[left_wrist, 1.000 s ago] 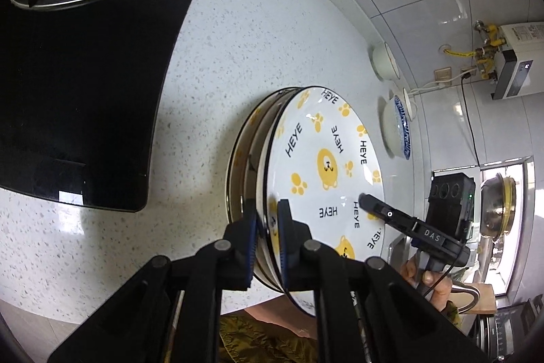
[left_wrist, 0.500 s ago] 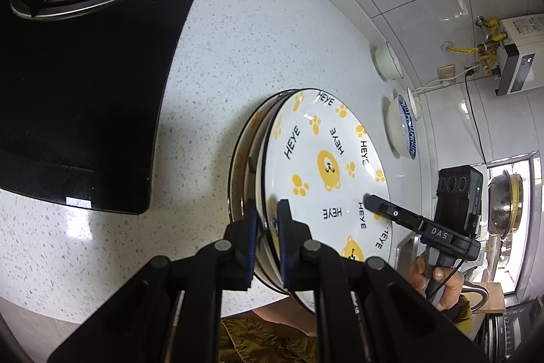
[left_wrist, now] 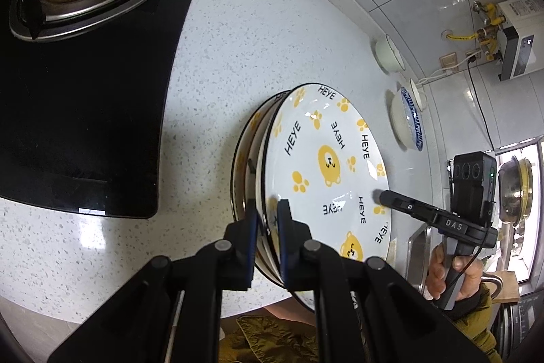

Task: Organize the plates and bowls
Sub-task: 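Open both grippers and move them to the blue-and-white patterned bowl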

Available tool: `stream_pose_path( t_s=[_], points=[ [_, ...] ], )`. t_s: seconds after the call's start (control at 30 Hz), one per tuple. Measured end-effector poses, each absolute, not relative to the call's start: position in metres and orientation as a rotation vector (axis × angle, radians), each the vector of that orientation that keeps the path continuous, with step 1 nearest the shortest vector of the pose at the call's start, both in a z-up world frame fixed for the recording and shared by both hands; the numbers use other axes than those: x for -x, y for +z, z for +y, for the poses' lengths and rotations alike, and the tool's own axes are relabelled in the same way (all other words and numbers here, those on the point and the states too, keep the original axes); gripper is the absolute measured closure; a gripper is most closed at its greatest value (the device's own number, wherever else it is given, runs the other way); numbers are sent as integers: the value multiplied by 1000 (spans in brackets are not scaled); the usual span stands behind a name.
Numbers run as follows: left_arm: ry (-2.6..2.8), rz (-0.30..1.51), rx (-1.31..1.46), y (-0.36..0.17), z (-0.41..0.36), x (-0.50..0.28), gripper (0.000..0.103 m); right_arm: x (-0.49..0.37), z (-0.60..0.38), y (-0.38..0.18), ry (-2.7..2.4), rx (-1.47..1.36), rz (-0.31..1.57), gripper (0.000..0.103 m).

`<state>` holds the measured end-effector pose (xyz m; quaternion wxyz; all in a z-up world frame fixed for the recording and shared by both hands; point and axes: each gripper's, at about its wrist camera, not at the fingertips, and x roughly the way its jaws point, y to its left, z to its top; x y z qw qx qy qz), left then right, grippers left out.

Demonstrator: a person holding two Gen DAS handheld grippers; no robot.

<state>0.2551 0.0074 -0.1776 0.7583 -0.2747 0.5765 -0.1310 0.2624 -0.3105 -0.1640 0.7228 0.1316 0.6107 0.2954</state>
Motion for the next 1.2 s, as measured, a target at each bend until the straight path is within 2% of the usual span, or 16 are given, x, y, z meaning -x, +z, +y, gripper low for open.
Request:
stream_pose_path(
  t_s=[0.1,0.23,0.43,0.53,0.73,0.97,1.2],
  points=[
    [-275,1253,570,-175,9,-253,94,-261,-313,-162,647,-281,1345,90],
    [-256,1243,543,-174,13,-250,92,-263,-322,-153,635,-289,1315,80],
    [-231,1230,487,-169,13,-244,89,-252,-329,-137,627,-286,1255,77],
    [-201,1206,460,-161,15,-237,81,-243,-336,-127,615,-279,1207,63],
    [-203,1045,434,-126,24,-218,81,-216,-358,-100,578,-282,1081,47],
    [-351,755,513,-77,33,-193,81,-184,-407,-66,467,-330,922,41],
    [-414,741,525,-54,4,-203,81,-167,-473,-41,336,-388,826,40]
  ],
)
